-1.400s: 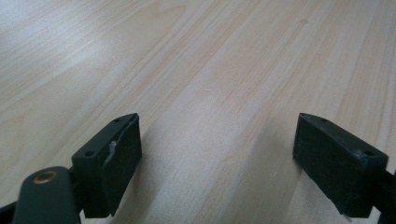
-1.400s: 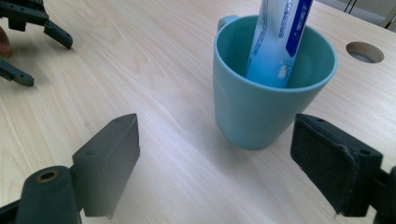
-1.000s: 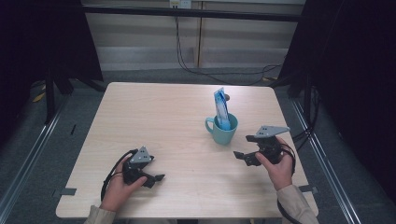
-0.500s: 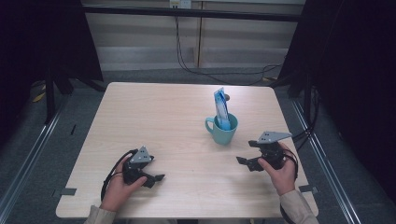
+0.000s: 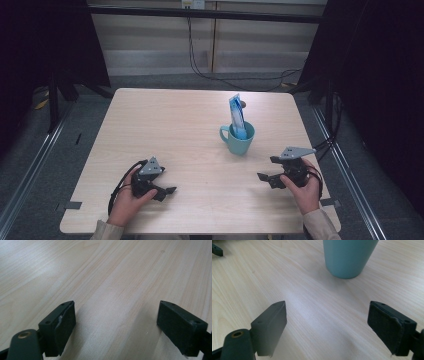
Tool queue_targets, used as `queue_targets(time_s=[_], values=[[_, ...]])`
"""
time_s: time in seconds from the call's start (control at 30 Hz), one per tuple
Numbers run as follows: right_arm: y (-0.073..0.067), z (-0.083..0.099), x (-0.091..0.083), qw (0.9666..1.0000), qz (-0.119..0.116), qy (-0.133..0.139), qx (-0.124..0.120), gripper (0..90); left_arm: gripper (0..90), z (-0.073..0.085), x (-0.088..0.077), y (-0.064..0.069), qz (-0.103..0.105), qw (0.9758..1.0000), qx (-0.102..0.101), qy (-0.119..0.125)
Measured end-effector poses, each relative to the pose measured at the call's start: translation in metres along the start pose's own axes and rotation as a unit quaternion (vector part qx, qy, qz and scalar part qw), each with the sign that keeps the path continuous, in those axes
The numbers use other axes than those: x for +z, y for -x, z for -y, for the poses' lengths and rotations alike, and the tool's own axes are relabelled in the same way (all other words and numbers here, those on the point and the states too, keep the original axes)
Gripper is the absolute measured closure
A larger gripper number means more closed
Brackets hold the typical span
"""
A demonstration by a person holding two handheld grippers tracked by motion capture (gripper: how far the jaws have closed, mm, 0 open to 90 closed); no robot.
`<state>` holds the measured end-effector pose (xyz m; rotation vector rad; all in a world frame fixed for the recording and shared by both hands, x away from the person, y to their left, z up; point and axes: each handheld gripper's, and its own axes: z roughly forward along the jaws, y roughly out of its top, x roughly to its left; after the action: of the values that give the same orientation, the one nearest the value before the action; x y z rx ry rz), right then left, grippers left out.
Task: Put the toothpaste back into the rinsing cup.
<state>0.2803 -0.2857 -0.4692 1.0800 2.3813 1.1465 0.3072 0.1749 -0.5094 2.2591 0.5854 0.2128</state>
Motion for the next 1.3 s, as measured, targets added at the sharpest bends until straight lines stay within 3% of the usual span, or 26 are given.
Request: queue_targets(time_s=[1.3], values=[[0.006, 0.045, -0.001, 0.9991, 0.032, -0.029, 0.001, 15.4, 15.3, 0.0, 0.0, 0.0, 0.001, 1.0, 0.0, 0.001]])
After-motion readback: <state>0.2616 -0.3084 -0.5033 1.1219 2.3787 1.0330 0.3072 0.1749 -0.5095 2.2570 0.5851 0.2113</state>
